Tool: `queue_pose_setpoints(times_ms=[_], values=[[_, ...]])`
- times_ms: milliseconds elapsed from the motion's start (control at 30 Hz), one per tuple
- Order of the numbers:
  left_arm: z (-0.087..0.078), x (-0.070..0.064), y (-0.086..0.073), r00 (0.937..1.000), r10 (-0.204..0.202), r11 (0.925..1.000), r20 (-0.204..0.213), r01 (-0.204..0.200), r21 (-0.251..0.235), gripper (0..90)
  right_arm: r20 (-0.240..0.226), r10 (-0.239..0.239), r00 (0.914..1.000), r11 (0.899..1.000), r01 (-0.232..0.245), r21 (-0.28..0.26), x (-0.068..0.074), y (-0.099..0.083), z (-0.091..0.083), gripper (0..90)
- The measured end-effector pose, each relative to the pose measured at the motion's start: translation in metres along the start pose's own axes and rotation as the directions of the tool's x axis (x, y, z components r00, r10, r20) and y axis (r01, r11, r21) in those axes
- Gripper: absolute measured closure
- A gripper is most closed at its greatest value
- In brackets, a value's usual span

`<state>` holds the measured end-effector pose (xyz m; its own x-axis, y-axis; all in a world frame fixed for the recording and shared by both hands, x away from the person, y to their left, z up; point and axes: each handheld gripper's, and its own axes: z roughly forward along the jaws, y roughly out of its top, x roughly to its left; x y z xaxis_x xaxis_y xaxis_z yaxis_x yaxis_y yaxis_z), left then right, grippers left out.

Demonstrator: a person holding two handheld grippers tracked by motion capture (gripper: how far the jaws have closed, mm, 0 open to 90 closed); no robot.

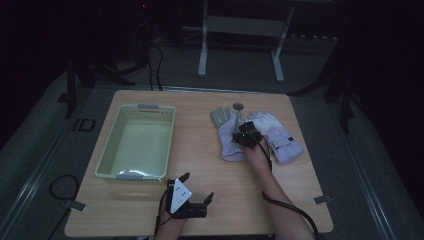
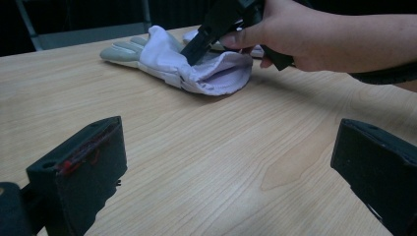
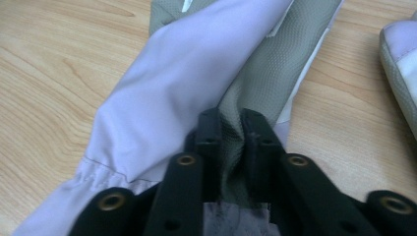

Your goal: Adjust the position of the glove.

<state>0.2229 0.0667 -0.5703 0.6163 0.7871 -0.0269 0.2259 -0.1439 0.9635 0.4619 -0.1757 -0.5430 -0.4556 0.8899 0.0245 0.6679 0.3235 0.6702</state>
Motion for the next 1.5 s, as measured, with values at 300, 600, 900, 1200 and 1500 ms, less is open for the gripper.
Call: queue_pose_setpoints(times_ms=[300,600,900,1200,1500], values=[[0.000,0.000,0.000,1.0000,-0.003,1.0000,-0.003,0.003,-0.003,0.4,-0.013,0.095,0.9954,0.992,-0.096,-0.081,0.007,0.003,-0.027,86.2],[0.000,0.000,0.000,1.0000,0.000,1.0000,-0.006,0.000,0.001,0.5,-0.044,0.122,0.9915,0.974,-0.128,-0.186,0.024,0.008,-0.076,86.2],[0.000,-0.001,0.000,1.0000,0.005,1.0000,-0.006,-0.005,0.002,0.4,-0.039,0.132,0.9904,0.952,-0.138,-0.272,0.050,-0.008,-0.115,86.2],[0.000,-0.001,0.000,1.0000,0.005,1.0000,-0.004,-0.005,-0.001,0.5,-0.058,0.151,0.9868,0.955,-0.161,-0.250,0.069,-0.037,-0.115,86.2],[0.000,-0.001,0.000,0.9999,0.013,0.9999,-0.003,-0.013,0.001,0.5,-0.065,0.165,0.9842,0.967,-0.174,-0.188,0.075,-0.050,-0.082,86.2]])
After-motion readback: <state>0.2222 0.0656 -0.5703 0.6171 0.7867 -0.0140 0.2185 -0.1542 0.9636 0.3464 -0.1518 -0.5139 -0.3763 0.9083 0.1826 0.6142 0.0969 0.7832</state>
